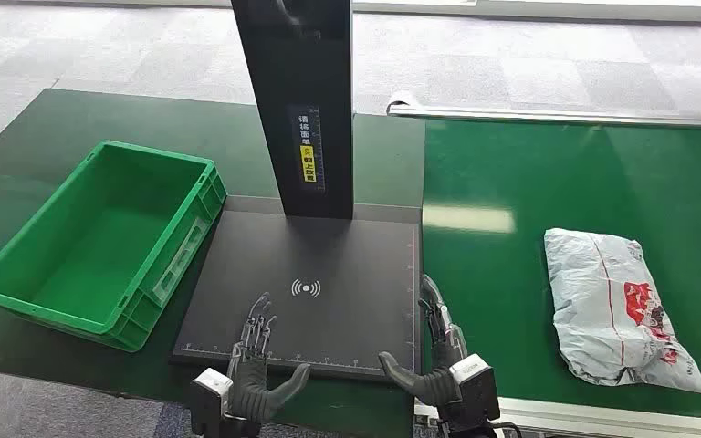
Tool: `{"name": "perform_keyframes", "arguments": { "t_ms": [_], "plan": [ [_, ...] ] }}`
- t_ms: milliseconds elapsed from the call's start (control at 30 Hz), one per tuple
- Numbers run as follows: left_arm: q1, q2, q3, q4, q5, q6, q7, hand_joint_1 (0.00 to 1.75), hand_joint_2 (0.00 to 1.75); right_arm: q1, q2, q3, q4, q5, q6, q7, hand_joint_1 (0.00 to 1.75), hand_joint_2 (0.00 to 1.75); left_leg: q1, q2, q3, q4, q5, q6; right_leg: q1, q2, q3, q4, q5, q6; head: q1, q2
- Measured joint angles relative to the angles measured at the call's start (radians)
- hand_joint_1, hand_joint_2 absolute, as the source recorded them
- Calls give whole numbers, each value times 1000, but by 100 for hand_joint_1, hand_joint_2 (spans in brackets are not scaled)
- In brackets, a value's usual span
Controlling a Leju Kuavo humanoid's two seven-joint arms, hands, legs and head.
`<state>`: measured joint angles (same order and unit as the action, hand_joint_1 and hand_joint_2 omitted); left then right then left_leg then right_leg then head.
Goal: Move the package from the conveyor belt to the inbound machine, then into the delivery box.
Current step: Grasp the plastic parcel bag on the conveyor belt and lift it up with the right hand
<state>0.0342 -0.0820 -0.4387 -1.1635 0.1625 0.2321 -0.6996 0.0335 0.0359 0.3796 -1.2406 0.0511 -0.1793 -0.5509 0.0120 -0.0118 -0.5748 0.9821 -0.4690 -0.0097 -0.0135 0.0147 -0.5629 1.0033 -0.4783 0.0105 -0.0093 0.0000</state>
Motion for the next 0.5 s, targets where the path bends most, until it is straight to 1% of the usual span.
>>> {"name": "perform_keyframes", "arguments": {
  "t_ms": [500],
  "plan": [
    [-1,-1,0,0,-3,-6,0,0,175,0,0,0,0,0,0,0,0,175,0,0,0,0,0,0,0,0,0,0,0,0,0,0]
  ]
}}
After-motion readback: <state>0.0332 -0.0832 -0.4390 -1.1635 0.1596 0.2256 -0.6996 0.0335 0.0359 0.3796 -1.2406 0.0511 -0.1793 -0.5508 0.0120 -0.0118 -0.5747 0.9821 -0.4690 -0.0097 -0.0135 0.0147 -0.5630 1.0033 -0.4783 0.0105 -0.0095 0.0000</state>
